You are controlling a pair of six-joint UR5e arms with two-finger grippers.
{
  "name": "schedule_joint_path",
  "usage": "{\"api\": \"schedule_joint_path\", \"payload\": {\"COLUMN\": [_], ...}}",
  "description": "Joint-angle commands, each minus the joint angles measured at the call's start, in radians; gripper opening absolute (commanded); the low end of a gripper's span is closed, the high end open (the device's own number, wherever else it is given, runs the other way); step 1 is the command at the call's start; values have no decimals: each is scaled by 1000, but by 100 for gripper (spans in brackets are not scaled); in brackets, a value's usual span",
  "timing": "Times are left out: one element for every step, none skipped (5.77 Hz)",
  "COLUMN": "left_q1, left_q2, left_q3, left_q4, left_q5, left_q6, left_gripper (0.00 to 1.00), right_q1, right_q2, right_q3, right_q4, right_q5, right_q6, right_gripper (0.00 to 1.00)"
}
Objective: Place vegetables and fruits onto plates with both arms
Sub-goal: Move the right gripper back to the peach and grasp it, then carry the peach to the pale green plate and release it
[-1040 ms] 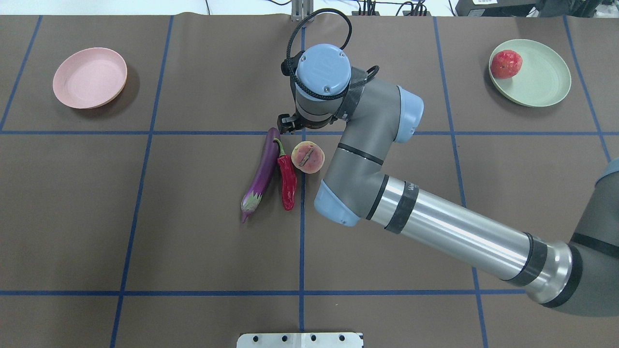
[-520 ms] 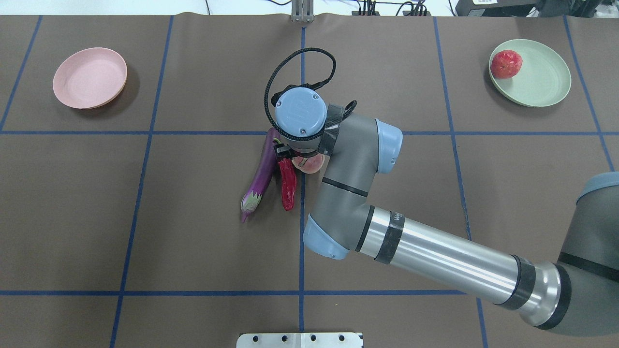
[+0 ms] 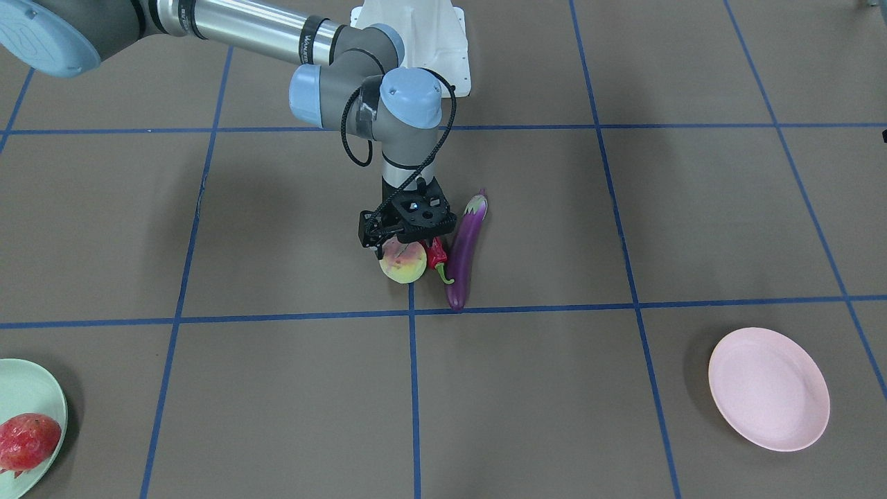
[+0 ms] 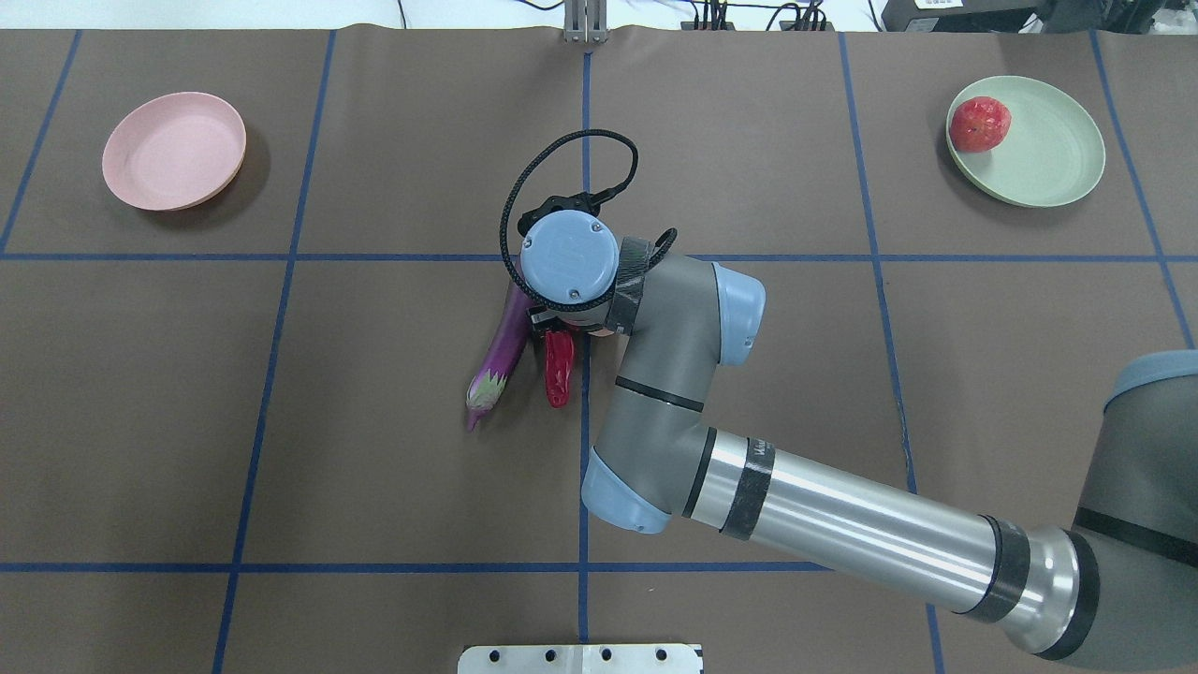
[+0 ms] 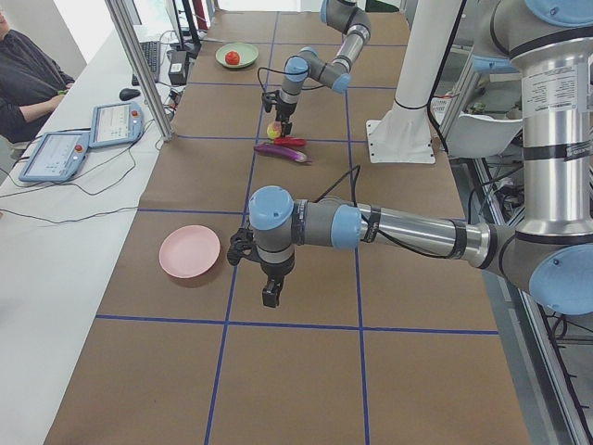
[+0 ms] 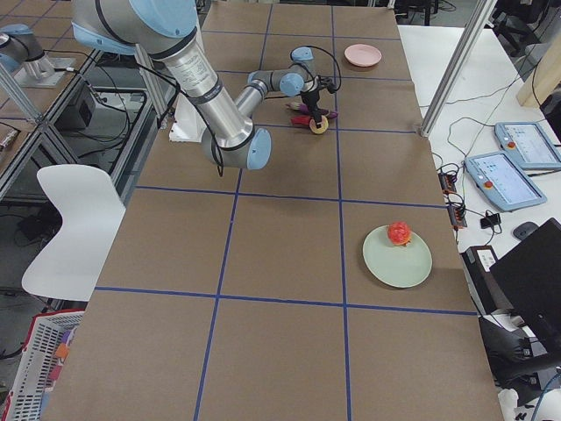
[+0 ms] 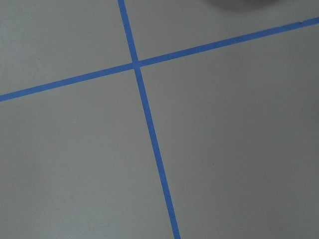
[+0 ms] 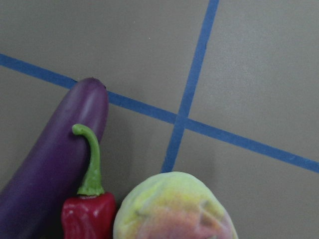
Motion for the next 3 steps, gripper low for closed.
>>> {"api": "schedule_joint_path", "payload": {"left_q1": [0, 0, 0], "left_q2": [0, 0, 0], "left_q3": [0, -2, -2], "left_q4": [0, 0, 0], "left_q5": [0, 0, 0], "left_q6": [1, 1, 1], "left_gripper": [100, 100, 100], "right_q1": [57, 147, 248], "right_q2": [-8, -51, -115], "right_q3": [23, 86, 152], "right_q4": [-6, -6, -6], "right_q5": [84, 177, 230], "right_q6": [-11, -60, -174], "right_gripper": [0, 0, 0]}}
